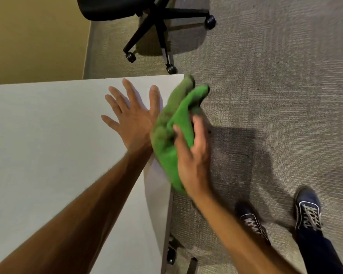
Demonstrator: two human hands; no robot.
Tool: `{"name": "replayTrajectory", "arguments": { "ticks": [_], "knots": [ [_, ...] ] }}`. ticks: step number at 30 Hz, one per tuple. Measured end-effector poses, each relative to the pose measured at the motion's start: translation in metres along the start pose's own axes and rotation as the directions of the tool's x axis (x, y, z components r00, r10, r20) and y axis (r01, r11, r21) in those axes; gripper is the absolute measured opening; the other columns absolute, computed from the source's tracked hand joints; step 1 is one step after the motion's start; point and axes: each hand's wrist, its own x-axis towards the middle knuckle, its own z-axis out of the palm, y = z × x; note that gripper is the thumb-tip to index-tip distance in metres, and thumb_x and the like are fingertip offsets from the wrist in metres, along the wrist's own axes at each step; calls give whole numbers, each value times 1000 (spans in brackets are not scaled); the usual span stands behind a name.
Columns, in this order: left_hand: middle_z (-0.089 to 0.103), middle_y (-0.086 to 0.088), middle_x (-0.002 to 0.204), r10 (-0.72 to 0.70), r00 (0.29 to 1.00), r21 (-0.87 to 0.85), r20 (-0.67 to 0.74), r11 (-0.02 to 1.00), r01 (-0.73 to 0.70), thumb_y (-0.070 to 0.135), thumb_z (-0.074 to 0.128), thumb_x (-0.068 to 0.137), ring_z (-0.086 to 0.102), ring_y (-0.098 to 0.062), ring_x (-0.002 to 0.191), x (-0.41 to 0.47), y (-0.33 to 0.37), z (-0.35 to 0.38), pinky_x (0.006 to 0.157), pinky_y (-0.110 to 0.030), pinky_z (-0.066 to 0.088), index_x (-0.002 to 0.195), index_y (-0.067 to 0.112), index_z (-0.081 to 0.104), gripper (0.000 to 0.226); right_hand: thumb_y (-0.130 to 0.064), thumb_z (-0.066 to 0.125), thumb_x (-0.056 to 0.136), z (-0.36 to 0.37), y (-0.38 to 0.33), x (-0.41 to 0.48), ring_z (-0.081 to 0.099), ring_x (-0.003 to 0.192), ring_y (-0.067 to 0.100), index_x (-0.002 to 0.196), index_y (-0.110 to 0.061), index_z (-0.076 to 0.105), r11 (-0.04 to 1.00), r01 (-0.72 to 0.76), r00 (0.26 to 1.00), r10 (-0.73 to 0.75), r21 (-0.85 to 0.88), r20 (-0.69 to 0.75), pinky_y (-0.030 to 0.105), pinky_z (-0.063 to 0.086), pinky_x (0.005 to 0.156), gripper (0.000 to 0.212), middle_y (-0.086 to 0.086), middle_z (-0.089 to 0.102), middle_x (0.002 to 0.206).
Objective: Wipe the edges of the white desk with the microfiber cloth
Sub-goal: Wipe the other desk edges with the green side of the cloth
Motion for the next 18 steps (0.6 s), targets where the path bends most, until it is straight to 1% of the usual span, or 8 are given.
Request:
{"name": "replayTrajectory", "arguments": {
  "ticks": [2,5,8,10,11,13,15,18],
  "knots": [
    [-7,-6,170,2,1000,7,-15,1000,-2,76,10,95,-9,-27,156,1,0,2,122,-63,-5,162,30,-2,82,-54,52,96,-5,13,-52,59,113,19,128,-45,50,997,-71,994,71,-8,79,45,52,95,33,5,60,123],
    [-9,-5,170,-5,1000,48,-23,999,6,78,9,94,-10,-28,156,3,0,5,122,-64,-3,162,31,-3,83,-69,47,91,-12,23,-102,60,115,18,125,-50,48,985,-171,976,172,-22,130,48,51,97,39,2,62,121],
    [-9,-5,170,-4,1000,58,-22,998,5,78,9,93,-10,-28,156,3,0,6,122,-63,-4,161,32,-4,83,-69,48,89,-13,24,-90,58,127,17,136,-47,48,969,-245,961,237,39,141,48,49,106,52,-1,61,135],
    [-8,-5,170,4,1000,37,-20,999,-3,77,9,94,-10,-27,156,3,-1,6,122,-63,-5,161,32,-3,83,-62,50,92,-8,14,-59,54,132,9,138,-54,45,967,-237,966,225,95,127,40,47,111,47,-8,56,142],
    [-8,-6,170,7,1000,19,-16,1000,-7,77,9,94,-10,-27,156,3,-2,5,122,-63,-5,162,31,-3,83,-53,51,96,-6,7,-38,55,130,8,137,-53,46,975,-196,977,186,103,100,38,48,109,42,-9,57,140],
    [-8,-6,170,16,1000,-15,-4,1000,-16,77,10,94,-10,-26,156,3,-3,4,121,-63,-6,162,31,-3,83,-35,52,104,-3,-5,10,60,122,18,138,-29,51,993,-90,995,87,76,47,43,50,104,34,3,61,133],
    [-7,-7,170,19,1000,-18,-4,1000,-19,77,10,94,-10,-26,156,3,-2,3,121,-63,-6,162,30,-3,83,-27,51,107,0,-15,58,62,115,28,138,-10,51,998,-55,998,55,38,19,48,52,98,36,14,63,126],
    [-5,-8,170,9,1000,9,-20,1000,-9,76,9,94,-8,-28,156,3,0,2,121,-64,-3,162,29,-1,84,-25,49,108,3,-22,99,60,117,33,140,-5,50,998,-42,999,43,-36,15,54,50,100,37,19,62,126]
  ]
}}
